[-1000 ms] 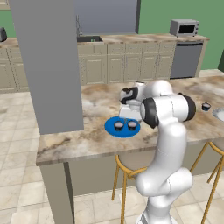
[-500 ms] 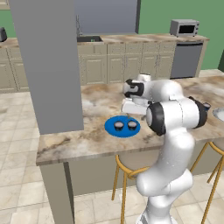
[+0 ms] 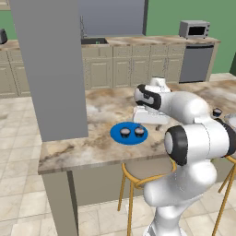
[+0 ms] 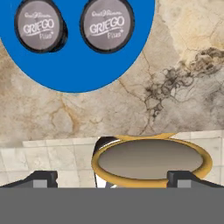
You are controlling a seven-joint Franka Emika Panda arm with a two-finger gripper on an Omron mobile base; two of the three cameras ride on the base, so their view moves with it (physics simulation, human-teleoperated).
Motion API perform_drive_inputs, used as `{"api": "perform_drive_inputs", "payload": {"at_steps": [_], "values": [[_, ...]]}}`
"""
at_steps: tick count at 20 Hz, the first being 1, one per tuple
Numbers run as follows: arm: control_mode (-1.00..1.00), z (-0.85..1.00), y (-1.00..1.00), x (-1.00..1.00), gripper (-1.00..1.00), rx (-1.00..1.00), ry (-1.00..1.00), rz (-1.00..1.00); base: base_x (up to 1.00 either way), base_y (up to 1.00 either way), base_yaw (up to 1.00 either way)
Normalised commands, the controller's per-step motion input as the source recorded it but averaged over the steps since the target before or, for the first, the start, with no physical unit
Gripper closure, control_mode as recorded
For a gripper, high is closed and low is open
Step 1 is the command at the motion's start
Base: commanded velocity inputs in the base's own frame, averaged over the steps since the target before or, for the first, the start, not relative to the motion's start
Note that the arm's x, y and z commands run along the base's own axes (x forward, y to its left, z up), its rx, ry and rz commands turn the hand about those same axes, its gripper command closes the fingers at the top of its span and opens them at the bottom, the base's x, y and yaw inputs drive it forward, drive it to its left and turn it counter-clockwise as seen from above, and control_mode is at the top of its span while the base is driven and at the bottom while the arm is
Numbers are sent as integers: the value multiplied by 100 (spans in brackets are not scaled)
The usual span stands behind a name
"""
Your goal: Place two yogurt containers on each plate.
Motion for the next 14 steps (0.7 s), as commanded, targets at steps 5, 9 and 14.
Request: {"api": "perform_drive_inputs", "payload": {"at_steps": [5,9,14], "values": [[-100,16,-3,-54,-100,-5,-1,11,0,0,0],[-100,0,0,-11,-100,0,-2,2,0,0,0],[-100,0,0,0,-100,0,0,0,0,0,0]]}}
